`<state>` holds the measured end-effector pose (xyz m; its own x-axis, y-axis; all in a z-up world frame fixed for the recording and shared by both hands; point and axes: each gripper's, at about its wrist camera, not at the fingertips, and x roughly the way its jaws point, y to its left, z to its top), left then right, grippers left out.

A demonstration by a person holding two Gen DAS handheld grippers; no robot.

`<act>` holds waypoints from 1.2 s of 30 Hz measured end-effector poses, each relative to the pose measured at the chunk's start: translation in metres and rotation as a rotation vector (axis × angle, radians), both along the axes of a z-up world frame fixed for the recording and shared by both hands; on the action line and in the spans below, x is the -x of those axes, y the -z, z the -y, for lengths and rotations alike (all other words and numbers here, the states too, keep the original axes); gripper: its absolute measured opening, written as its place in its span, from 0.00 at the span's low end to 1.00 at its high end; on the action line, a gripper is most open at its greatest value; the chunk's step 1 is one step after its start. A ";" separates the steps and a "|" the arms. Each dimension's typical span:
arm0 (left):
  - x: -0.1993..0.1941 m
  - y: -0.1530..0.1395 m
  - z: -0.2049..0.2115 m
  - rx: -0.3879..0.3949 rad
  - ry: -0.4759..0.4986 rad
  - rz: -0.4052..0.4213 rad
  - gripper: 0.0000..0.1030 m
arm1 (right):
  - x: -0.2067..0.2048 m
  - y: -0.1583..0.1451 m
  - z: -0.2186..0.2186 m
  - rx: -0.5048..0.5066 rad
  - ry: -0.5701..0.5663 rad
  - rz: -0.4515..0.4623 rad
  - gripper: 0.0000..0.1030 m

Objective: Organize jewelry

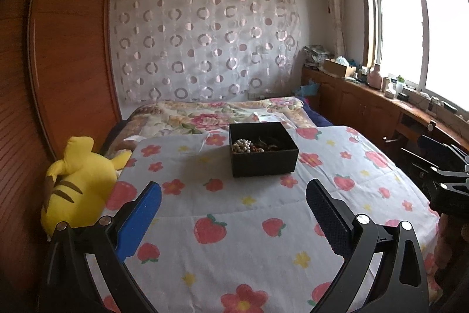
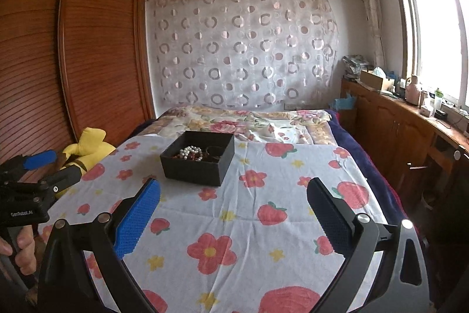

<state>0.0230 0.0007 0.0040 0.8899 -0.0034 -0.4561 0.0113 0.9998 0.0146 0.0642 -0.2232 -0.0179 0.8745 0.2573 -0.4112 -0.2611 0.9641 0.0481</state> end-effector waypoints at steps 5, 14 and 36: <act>0.000 0.001 0.000 0.004 0.002 0.000 0.93 | 0.003 0.000 -0.003 0.005 0.001 0.002 0.98; 0.002 0.001 0.000 0.005 -0.001 0.000 0.93 | 0.005 0.001 -0.004 0.006 0.002 0.003 0.98; 0.006 -0.002 0.004 0.005 0.000 0.010 0.93 | 0.007 0.000 -0.007 0.005 0.005 0.003 0.98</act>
<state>0.0172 -0.0036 0.0057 0.8944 -0.0056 -0.4472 0.0110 0.9999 0.0093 0.0574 -0.2161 -0.0176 0.8771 0.2509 -0.4096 -0.2563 0.9657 0.0428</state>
